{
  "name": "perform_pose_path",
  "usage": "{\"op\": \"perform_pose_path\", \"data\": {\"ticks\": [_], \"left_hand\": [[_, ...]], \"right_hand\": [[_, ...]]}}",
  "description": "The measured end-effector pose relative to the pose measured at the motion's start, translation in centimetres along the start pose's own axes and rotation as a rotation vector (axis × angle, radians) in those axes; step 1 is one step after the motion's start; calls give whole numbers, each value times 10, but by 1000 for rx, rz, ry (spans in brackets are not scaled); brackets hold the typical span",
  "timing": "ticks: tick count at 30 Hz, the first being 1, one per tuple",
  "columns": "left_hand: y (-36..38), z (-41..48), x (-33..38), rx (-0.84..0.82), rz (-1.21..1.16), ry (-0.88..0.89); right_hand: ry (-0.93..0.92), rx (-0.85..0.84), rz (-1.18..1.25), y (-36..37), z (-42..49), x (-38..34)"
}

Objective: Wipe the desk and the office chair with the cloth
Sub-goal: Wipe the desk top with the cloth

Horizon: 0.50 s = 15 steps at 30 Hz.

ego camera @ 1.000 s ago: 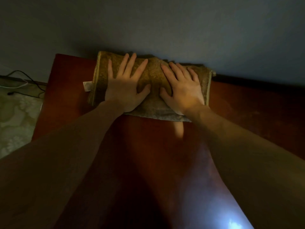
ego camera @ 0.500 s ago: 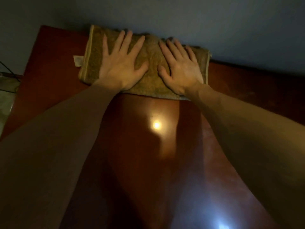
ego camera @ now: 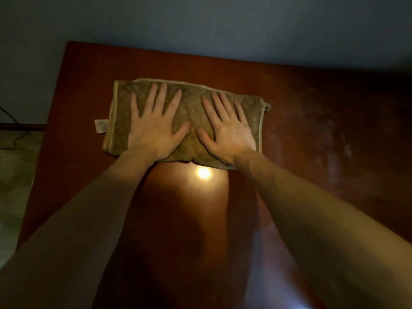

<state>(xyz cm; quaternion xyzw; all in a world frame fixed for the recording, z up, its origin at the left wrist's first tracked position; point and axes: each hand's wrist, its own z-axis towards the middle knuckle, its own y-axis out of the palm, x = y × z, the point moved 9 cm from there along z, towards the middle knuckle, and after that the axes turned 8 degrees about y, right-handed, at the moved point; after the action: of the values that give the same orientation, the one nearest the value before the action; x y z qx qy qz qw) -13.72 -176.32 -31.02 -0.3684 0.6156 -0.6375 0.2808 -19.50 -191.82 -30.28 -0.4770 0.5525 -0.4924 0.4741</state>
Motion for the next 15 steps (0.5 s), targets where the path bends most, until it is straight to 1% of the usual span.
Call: {"op": "perform_pose_path", "data": {"ticks": [8, 11, 15], "left_hand": [[6, -93, 15, -26, 28, 145], [7, -126, 21, -32, 25, 236], [7, -169, 29, -70, 27, 365]], "right_hand": [[187, -1, 50, 16, -108, -48], [304, 2, 75, 22, -157, -68], [483, 54, 156, 26, -223, -102]]}}
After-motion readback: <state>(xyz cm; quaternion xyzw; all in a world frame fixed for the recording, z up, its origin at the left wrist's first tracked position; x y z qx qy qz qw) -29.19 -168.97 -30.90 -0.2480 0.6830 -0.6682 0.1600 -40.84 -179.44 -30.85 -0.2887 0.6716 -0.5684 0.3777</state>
